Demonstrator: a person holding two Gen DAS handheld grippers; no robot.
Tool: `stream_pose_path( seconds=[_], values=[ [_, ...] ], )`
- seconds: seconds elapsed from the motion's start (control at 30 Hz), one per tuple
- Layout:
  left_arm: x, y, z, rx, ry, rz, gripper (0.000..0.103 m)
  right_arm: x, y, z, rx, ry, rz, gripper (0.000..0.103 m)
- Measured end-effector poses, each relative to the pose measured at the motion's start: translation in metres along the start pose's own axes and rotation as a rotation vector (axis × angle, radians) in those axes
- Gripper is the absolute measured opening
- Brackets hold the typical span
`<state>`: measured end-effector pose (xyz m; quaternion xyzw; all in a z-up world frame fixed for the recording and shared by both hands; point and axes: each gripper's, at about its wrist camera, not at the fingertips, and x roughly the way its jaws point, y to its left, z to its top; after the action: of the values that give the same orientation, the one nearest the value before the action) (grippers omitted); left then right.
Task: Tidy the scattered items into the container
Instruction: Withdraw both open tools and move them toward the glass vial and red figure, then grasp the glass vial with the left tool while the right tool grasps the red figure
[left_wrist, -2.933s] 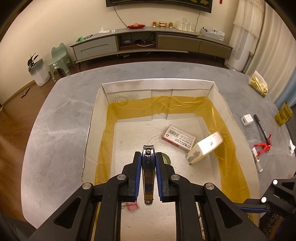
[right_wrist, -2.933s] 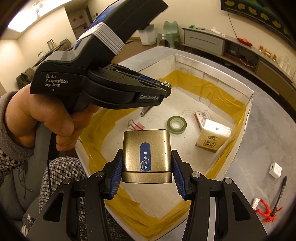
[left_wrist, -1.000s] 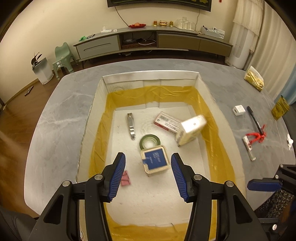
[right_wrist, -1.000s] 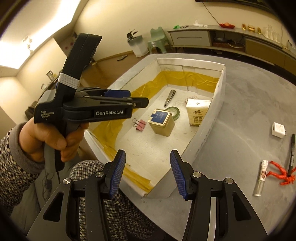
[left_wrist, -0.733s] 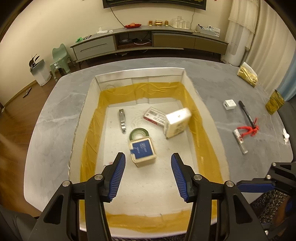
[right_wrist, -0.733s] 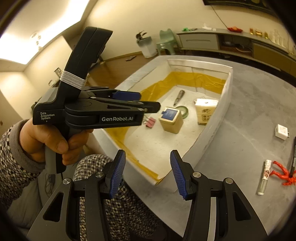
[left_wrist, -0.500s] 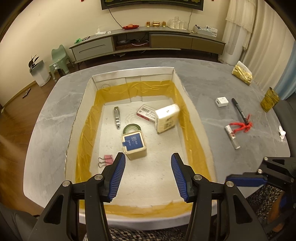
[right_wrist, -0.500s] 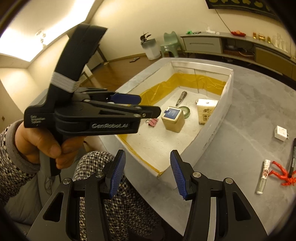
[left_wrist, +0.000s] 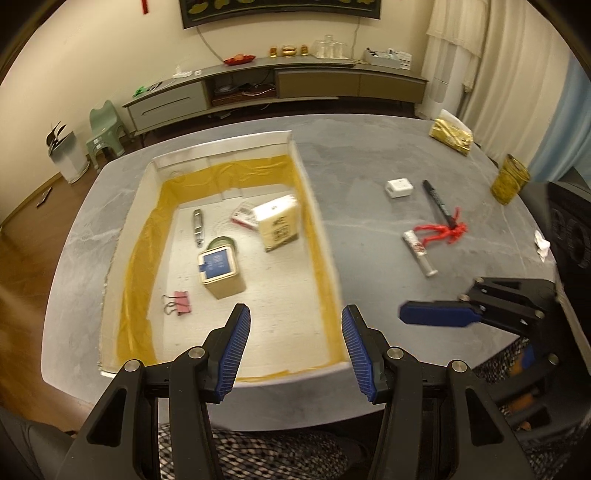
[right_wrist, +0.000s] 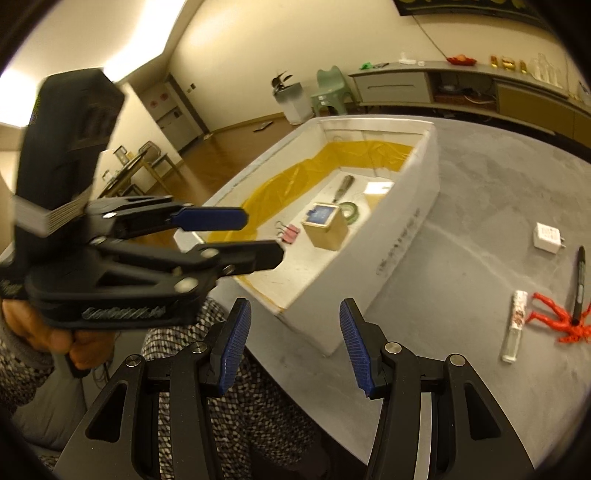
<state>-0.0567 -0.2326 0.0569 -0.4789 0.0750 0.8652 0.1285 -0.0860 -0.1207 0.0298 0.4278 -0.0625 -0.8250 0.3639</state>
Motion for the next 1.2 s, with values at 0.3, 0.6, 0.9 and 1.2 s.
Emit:
stream_pose_path(
  seconds=[0.3, 0.6, 0.9, 1.2],
  values=[
    [-0.001, -0.049, 0.005, 0.04, -0.037, -0.058, 0.056, -0.022, -0.039, -0.013, 0.075, -0.012, -0.066, 0.054],
    [0.026, -0.083, 0.015, 0.037, -0.027, -0.141, 0.056, -0.044, -0.105, -0.042, 0.216, 0.001, -0.196, 0.054],
    [0.077, -0.112, 0.022, 0.002, 0.018, -0.222, 0.056, -0.079, -0.165, -0.056, 0.346, -0.016, -0.345, 0.054],
    [0.145, -0.141, 0.031, -0.002, 0.071, -0.249, 0.057, -0.075, -0.206, -0.036, 0.29, 0.059, -0.467, 0.054]
  ],
)
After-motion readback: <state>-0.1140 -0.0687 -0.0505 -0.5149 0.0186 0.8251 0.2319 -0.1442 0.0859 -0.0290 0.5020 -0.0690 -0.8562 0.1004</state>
